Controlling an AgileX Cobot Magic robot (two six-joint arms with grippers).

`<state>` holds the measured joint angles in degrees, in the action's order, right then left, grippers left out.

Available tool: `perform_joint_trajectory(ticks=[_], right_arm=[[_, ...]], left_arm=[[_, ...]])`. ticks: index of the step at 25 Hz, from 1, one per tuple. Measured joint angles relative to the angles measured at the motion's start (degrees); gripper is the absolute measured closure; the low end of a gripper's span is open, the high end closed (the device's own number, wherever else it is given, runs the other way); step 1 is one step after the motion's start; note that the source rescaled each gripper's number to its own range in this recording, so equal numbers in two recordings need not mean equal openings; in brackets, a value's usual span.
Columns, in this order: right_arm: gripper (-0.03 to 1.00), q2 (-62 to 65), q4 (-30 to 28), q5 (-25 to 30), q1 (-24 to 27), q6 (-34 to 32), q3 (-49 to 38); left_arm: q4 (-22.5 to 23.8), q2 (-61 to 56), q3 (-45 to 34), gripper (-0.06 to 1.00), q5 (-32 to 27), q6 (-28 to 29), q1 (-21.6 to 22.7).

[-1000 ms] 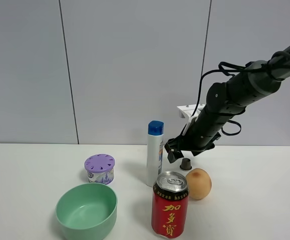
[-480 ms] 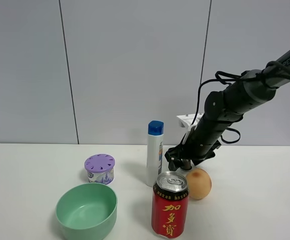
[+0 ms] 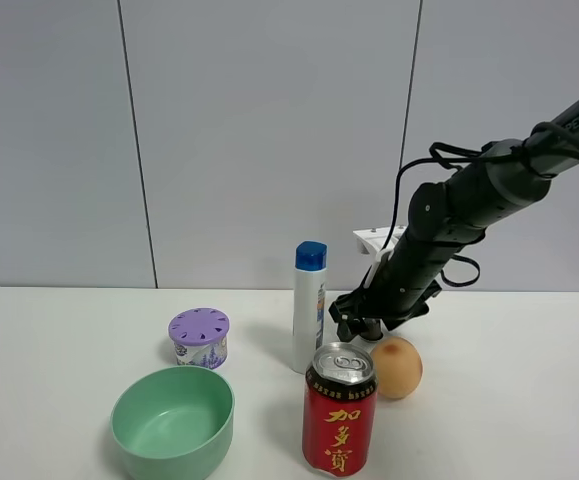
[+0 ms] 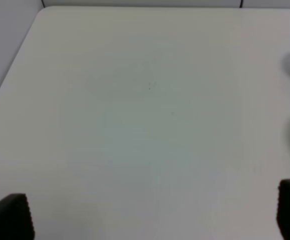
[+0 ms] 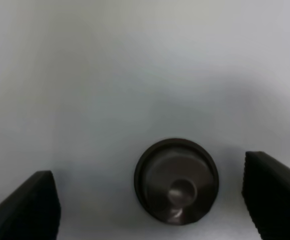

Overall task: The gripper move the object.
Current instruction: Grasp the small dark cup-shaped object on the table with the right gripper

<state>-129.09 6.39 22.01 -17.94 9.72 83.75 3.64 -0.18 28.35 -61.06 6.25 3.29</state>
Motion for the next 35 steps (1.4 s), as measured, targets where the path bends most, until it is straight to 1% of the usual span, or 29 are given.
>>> perform_joint_trajectory(ticks=[5, 12, 19, 25, 27, 32, 35], right_arm=[[0.32, 0.0, -2.7, -0.9, 0.1, -0.7, 0.0], [0.32, 0.0, -3.1, -1.5, 0.7, -2.6, 0.0], [0.44, 0.0, -3.1, -1.7, 0.7, -2.7, 0.0], [0.46, 0.0, -3.1, -1.7, 0.7, -2.9, 0.0], [0.50, 0.0, -3.1, -1.7, 0.7, -2.9, 0.0], [0.71, 0.0, -3.1, -1.7, 0.7, -3.0, 0.0], [0.78, 0.0, -3.1, -1.7, 0.7, -3.1, 0.0]], left_arm=[[0.0, 0.0, 0.0, -0.06, 0.0, 0.0, 0.0], [0.0, 0.0, 0.0, -0.06, 0.0, 0.0, 0.0], [0.0, 0.0, 0.0, -0.06, 0.0, 0.0, 0.0], [0.0, 0.0, 0.0, -0.06, 0.0, 0.0, 0.0], [0.0, 0.0, 0.0, -0.06, 0.0, 0.0, 0.0], [0.0, 0.0, 0.0, -0.06, 0.0, 0.0, 0.0], [0.0, 0.0, 0.0, -0.06, 0.0, 0.0, 0.0]])
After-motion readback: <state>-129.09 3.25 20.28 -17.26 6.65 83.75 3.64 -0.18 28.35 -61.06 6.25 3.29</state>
